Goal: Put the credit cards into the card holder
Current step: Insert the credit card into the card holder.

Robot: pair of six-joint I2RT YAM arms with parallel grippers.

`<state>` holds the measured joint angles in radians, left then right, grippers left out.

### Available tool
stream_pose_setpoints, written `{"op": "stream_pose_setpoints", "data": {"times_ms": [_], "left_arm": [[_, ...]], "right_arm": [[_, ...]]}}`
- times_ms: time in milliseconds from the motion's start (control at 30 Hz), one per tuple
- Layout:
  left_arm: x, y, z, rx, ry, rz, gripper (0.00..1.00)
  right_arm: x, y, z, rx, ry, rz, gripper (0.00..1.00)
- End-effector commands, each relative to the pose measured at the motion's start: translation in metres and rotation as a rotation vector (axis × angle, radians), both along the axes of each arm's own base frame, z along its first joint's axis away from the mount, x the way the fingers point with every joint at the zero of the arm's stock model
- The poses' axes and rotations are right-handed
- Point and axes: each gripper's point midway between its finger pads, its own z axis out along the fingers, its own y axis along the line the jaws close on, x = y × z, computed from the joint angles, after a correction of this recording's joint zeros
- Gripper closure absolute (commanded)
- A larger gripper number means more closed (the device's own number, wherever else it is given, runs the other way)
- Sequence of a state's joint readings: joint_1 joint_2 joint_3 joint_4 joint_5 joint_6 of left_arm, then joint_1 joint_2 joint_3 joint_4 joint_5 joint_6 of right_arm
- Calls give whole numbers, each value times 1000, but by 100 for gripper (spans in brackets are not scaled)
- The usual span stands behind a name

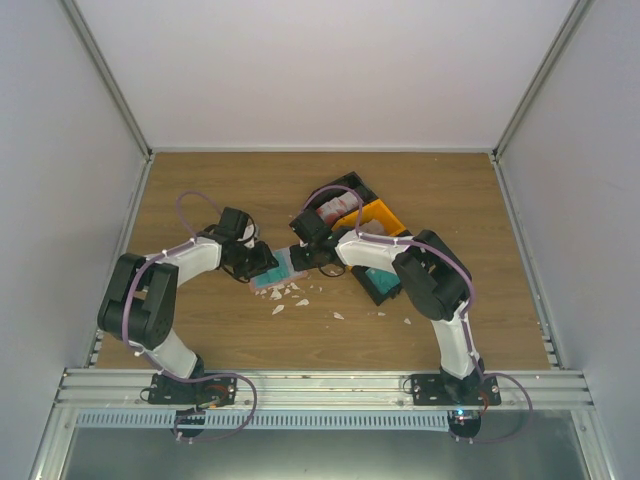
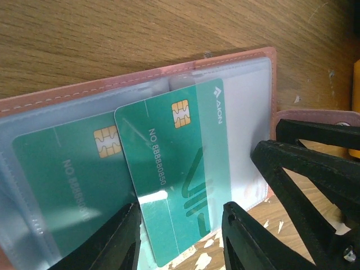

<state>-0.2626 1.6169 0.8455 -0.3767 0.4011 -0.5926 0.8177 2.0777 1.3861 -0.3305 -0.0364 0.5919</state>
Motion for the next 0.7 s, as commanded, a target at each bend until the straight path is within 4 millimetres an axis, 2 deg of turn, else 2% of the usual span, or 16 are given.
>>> {"op": "stream_pose_setpoints", "data": {"times_ms": [0, 367, 667], "left_arm": [[4, -8, 0, -29, -12, -16, 57], [15, -15, -1, -39, -37, -58, 58], [20, -27, -3, -61, -43, -99, 57]], "right_arm": [[-14, -16, -30, -60, 75, -1, 71], [-15, -14, -29, -48, 74, 1, 70], [-14, -11, -17, 45, 76, -11, 63]]}}
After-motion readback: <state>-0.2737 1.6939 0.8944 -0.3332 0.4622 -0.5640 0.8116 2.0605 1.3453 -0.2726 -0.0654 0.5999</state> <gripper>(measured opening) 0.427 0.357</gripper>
